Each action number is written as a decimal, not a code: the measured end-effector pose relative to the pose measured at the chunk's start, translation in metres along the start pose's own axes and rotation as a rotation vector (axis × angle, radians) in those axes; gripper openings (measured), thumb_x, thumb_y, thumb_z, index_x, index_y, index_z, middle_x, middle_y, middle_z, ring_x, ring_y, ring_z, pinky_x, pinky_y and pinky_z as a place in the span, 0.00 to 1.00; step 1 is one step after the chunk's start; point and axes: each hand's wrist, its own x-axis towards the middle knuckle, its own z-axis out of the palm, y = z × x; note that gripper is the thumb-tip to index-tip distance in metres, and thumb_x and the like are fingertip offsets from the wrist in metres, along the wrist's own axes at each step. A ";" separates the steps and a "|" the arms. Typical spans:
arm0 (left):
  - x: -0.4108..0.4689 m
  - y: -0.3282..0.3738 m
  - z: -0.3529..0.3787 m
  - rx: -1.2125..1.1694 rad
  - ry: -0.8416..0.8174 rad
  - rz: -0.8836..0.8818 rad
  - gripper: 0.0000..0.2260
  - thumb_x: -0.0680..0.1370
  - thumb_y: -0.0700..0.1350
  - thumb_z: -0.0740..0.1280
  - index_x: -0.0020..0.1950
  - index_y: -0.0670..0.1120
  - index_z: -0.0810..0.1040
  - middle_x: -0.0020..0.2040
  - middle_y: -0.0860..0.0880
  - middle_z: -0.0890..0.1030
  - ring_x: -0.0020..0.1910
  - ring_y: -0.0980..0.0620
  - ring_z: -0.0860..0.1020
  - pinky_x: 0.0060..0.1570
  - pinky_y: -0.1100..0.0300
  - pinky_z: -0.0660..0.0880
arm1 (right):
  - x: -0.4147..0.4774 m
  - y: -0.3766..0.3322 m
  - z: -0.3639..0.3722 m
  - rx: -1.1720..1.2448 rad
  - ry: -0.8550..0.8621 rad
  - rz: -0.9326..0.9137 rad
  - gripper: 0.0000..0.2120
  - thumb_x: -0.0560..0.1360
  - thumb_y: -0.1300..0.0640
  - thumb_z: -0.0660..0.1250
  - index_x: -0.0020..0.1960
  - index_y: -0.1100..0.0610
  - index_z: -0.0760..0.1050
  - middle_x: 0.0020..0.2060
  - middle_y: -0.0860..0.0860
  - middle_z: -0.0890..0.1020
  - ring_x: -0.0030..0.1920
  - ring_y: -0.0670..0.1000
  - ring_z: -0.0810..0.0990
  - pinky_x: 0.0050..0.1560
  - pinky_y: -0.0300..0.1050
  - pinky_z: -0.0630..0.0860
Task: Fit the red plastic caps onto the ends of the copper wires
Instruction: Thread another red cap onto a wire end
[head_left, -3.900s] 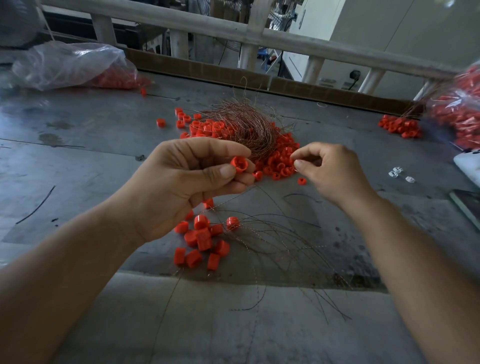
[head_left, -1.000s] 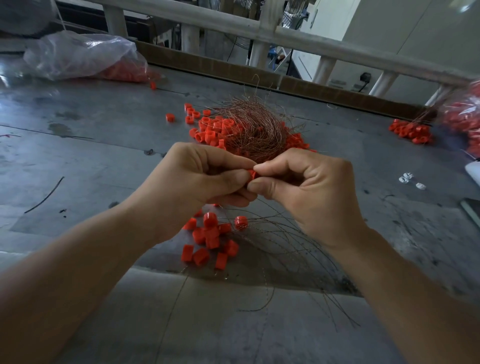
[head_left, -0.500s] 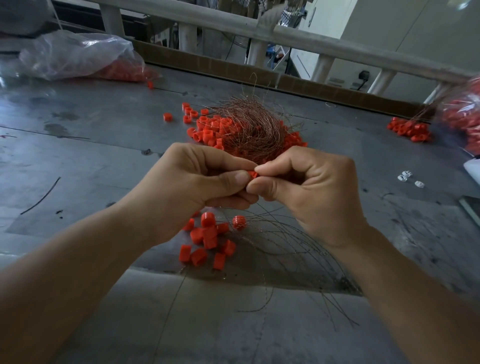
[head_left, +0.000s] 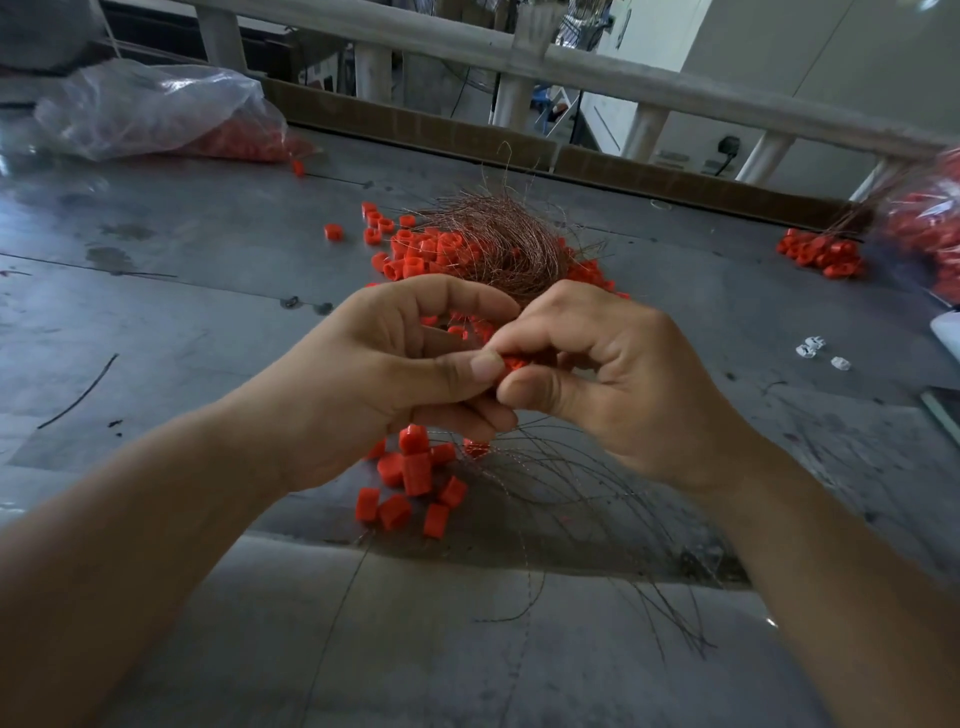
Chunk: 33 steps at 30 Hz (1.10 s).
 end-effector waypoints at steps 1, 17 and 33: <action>0.000 -0.001 0.000 -0.004 0.001 -0.001 0.15 0.65 0.42 0.71 0.51 0.46 0.78 0.34 0.44 0.82 0.32 0.51 0.82 0.30 0.64 0.77 | 0.000 0.000 0.001 -0.022 -0.003 -0.008 0.06 0.69 0.54 0.67 0.47 0.51 0.76 0.38 0.46 0.75 0.41 0.38 0.73 0.43 0.30 0.68; -0.006 -0.006 0.008 0.253 -0.042 0.145 0.27 0.67 0.47 0.69 0.65 0.58 0.66 0.36 0.44 0.82 0.33 0.49 0.81 0.34 0.60 0.78 | -0.005 -0.008 0.014 -0.120 0.006 0.010 0.02 0.67 0.66 0.65 0.39 0.62 0.76 0.36 0.45 0.72 0.37 0.43 0.73 0.38 0.35 0.71; 0.001 0.005 0.003 -0.006 0.142 0.113 0.21 0.65 0.43 0.68 0.58 0.47 0.75 0.37 0.44 0.83 0.31 0.51 0.80 0.26 0.61 0.76 | -0.003 -0.009 0.007 0.190 0.073 0.191 0.14 0.63 0.44 0.69 0.47 0.44 0.74 0.40 0.44 0.79 0.41 0.41 0.78 0.40 0.32 0.74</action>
